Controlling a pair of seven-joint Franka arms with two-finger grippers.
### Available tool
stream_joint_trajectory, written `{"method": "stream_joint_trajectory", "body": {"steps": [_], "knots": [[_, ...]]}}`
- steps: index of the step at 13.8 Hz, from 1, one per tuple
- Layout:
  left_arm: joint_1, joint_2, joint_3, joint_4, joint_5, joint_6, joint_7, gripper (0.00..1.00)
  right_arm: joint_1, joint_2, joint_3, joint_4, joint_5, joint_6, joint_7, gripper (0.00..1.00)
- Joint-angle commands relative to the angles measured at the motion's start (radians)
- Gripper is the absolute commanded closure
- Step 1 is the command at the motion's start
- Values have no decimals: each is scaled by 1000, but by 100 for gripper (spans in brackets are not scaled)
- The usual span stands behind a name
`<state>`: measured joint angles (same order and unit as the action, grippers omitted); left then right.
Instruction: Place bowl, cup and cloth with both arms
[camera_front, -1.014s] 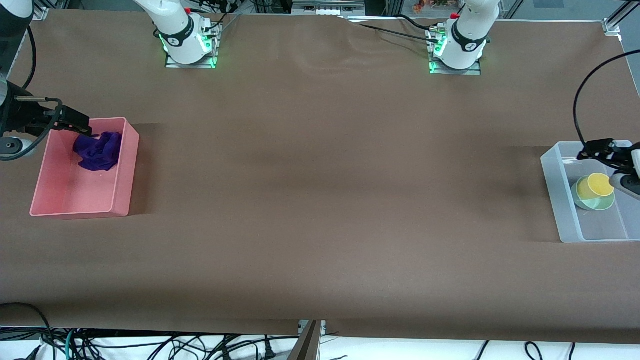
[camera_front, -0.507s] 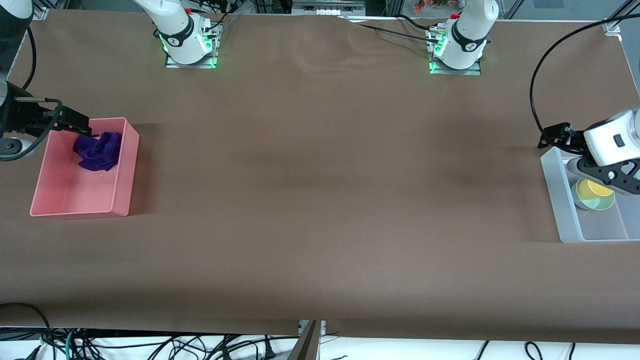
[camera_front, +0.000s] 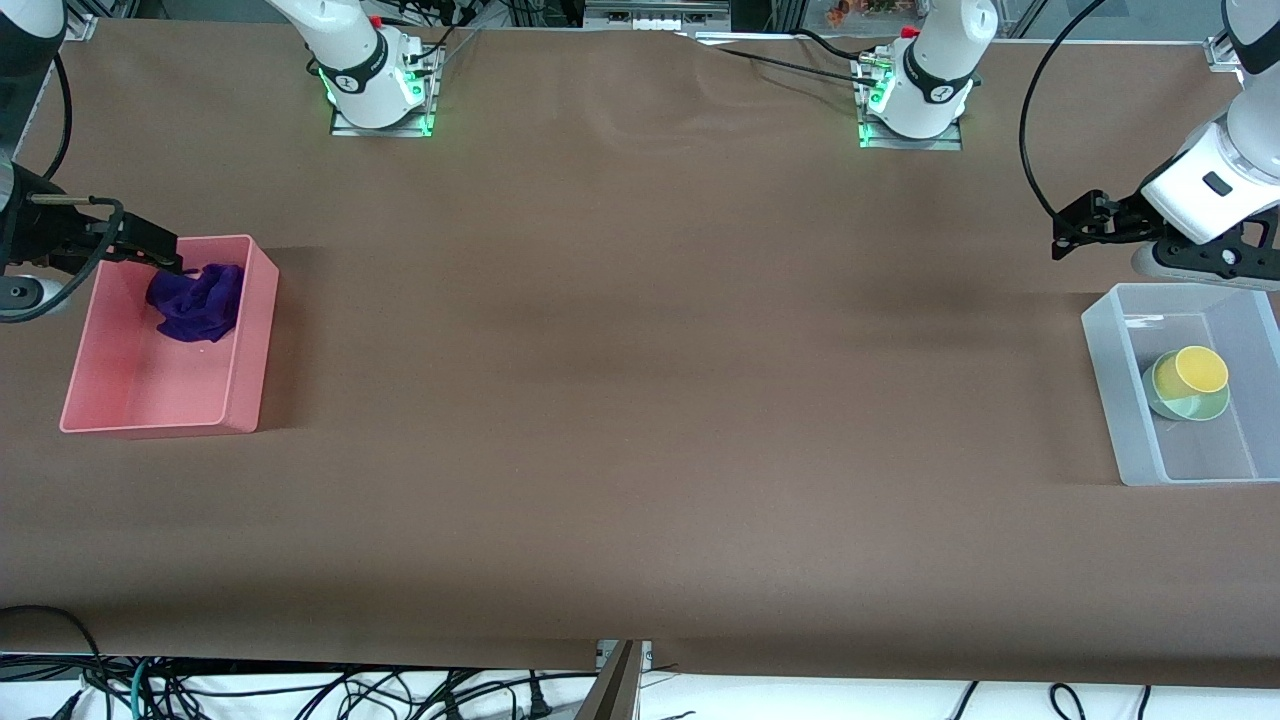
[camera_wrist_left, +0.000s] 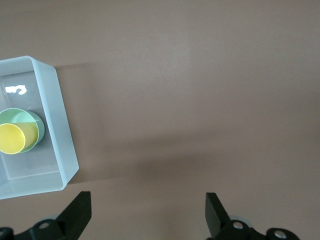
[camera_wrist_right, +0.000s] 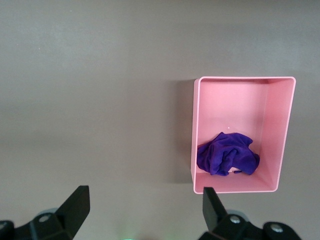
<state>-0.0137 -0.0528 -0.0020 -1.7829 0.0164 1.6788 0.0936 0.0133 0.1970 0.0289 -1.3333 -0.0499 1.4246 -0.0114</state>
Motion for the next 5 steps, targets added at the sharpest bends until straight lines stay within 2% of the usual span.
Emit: {"method": "stream_joint_trajectory", "body": {"steps": [1,5], "knots": [[1,2,11,-12,-24,22,-9,0,-12,1,2,9,16,1,-12,0],[1,2,11,-9,-26,19,-11,0,-12,1,2,9,16,1,-12,0]]}}
